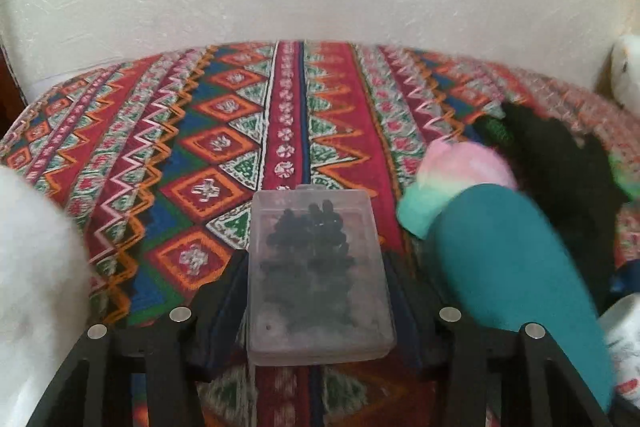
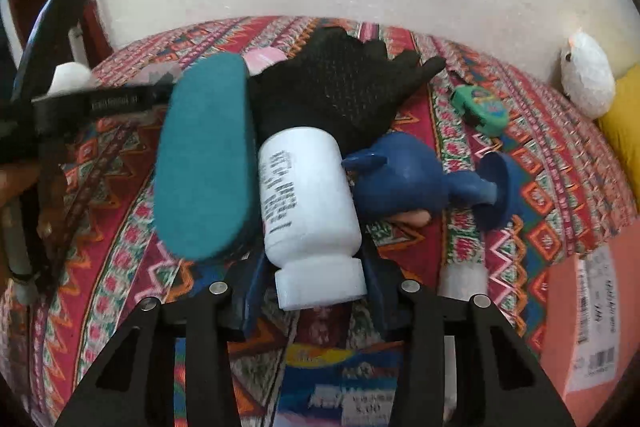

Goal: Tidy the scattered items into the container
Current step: 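Grasp the clear box of dark pieces with the left gripper while the right grasps the white bottle, then carry clear box and white bottle into the pink container and release both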

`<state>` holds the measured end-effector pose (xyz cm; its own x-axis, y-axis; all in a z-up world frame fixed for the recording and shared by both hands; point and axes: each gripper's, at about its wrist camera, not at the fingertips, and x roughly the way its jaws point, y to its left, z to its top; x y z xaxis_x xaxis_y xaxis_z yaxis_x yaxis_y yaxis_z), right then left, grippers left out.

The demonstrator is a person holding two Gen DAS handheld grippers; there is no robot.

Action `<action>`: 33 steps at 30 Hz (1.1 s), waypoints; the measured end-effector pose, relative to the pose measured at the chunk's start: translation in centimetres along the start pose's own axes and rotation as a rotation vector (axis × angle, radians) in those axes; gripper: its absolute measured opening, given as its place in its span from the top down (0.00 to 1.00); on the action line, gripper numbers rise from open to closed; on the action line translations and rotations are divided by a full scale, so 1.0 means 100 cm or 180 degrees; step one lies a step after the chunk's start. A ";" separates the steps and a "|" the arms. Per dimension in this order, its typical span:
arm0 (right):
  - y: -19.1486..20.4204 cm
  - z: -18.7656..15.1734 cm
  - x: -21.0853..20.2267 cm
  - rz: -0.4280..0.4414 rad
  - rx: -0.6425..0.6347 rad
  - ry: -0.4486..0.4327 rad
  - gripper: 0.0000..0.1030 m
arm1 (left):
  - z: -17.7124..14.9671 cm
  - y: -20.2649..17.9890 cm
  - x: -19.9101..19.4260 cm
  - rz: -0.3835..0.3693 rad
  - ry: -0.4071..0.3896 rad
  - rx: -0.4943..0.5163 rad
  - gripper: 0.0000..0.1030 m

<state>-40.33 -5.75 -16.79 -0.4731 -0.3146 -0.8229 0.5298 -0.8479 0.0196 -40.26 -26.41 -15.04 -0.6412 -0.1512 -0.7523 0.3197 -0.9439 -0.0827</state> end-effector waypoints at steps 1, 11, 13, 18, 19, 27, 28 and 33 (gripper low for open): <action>0.000 -0.003 -0.007 0.0034 0.0022 -0.0004 0.57 | -0.004 -0.003 -0.012 0.0003 -0.0023 0.0016 0.46; 0.031 -0.074 -0.126 0.0135 0.0001 -0.0231 0.57 | -0.081 -0.011 -0.166 -0.0159 -0.0329 0.0090 0.46; 0.041 -0.094 -0.155 0.0179 0.0000 -0.0286 0.57 | -0.103 -0.011 -0.194 -0.0234 -0.0344 0.0067 0.46; 0.051 -0.143 -0.212 0.0272 0.0002 -0.0371 0.57 | -0.152 -0.020 -0.253 -0.0327 -0.0357 0.0034 0.46; 0.052 -0.153 -0.221 0.0285 -0.0005 -0.0388 0.57 | -0.162 -0.024 -0.266 -0.0353 -0.0359 0.0023 0.46; 0.053 -0.232 -0.298 0.0318 -0.0014 -0.0535 0.57 | -0.223 -0.076 -0.325 -0.0546 -0.0345 0.0173 0.46; 0.052 -0.240 -0.305 0.0318 -0.0010 -0.0543 0.57 | -0.231 -0.083 -0.331 -0.0592 -0.0327 0.0201 0.46; 0.042 -0.279 -0.343 0.0279 0.0054 -0.0599 0.57 | -0.262 -0.120 -0.355 -0.0756 -0.0270 0.0390 0.46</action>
<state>-2.26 13.42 -4.27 -0.5498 -0.4603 -0.6970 0.5634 -0.8204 0.0974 -3.00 -2.03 -4.47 -0.7458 0.0594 -0.6635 0.0699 -0.9835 -0.1667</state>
